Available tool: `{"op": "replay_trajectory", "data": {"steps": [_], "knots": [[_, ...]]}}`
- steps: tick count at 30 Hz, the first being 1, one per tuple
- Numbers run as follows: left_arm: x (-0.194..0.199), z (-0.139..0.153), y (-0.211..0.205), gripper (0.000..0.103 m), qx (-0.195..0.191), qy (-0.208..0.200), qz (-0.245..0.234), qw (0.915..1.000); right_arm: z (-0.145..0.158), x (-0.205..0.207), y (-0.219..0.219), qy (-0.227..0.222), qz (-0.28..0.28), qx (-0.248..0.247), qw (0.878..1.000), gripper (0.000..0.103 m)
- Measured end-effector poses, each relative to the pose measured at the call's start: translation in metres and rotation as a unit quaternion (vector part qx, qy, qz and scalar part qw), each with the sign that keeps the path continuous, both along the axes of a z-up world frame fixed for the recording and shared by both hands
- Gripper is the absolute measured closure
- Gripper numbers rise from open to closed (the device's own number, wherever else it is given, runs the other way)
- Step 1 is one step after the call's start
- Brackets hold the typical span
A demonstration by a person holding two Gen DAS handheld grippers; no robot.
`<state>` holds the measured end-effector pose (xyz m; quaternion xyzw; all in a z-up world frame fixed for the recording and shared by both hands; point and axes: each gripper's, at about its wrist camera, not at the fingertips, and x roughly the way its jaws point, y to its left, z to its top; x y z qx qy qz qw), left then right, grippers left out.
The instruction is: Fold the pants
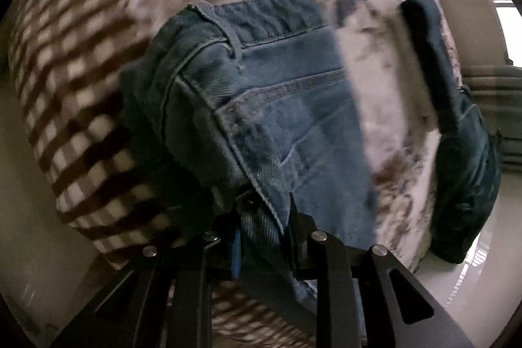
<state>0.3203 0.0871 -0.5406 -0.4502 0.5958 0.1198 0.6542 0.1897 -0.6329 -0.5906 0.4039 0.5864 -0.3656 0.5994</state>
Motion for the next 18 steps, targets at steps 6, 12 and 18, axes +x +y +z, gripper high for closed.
{"op": "replay_trajectory", "data": {"steps": [6, 12, 18], "knots": [[-0.017, 0.013, -0.005, 0.061, 0.039, -0.017, 0.001, 0.9991, -0.051, -0.024, -0.003, -0.004, 0.028, 0.054, 0.998, 0.051], [-0.034, 0.073, -0.023, 0.037, 0.180, -0.027, -0.036, 0.9827, -0.045, -0.064, -0.020, -0.031, 0.043, 0.081, 0.995, 0.030], [-0.018, 0.106, -0.121, 0.003, 0.262, -0.073, -0.176, 0.9462, -0.004, -0.113, -0.083, -0.080, -0.021, 0.046, 0.996, 0.030]]}}
